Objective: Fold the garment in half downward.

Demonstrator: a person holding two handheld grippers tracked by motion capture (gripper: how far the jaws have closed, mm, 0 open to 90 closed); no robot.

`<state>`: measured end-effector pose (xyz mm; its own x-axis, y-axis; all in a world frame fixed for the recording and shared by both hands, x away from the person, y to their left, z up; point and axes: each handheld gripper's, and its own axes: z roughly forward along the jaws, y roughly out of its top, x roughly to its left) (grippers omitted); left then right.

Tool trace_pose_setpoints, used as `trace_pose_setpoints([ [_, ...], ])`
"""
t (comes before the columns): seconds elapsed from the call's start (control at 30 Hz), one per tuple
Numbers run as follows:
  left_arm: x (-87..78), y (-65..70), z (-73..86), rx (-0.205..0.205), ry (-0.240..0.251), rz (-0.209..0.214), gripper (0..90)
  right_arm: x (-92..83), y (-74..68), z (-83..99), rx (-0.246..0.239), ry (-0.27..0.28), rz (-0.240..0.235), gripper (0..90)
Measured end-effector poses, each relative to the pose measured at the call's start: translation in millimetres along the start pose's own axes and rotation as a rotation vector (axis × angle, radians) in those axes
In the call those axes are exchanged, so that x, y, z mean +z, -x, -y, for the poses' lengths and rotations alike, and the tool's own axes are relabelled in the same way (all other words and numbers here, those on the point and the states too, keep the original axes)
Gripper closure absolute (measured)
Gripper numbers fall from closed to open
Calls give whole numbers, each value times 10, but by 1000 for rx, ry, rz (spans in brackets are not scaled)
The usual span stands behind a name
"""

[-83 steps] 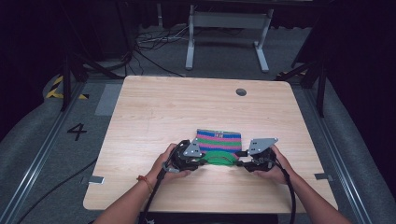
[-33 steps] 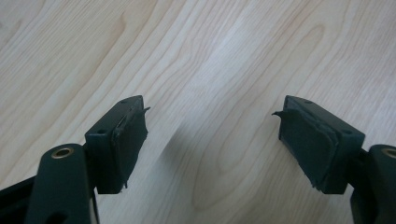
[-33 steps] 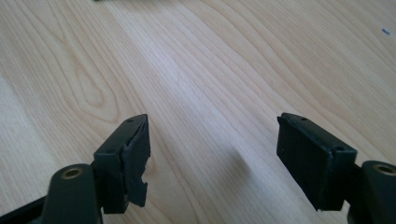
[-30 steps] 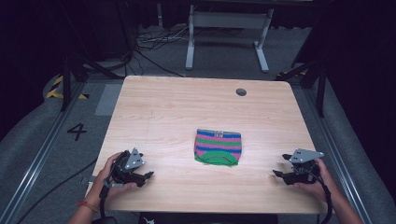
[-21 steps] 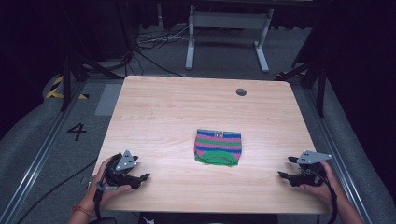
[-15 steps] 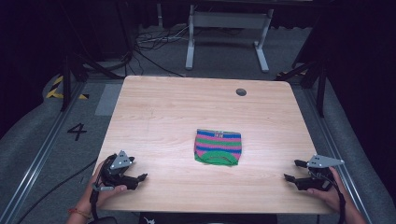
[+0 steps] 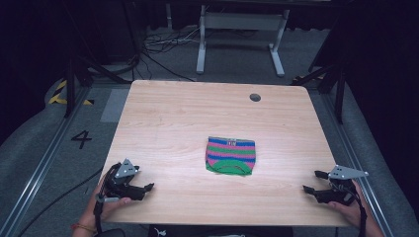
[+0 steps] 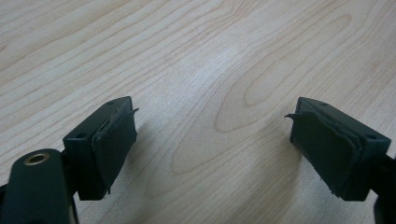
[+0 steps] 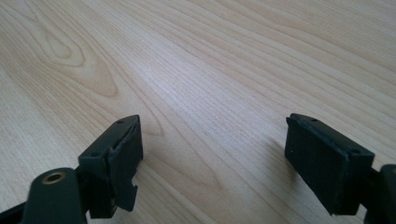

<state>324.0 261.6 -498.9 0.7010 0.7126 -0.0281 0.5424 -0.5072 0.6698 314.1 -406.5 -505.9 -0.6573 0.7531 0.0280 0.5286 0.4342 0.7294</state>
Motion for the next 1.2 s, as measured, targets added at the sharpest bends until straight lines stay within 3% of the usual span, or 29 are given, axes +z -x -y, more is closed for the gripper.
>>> trace_pose_setpoints([
  [1.2, -4, 7, 6, -18, -2, -20, 135, -9, -7, 9, 11, -7, 16, 165],
])
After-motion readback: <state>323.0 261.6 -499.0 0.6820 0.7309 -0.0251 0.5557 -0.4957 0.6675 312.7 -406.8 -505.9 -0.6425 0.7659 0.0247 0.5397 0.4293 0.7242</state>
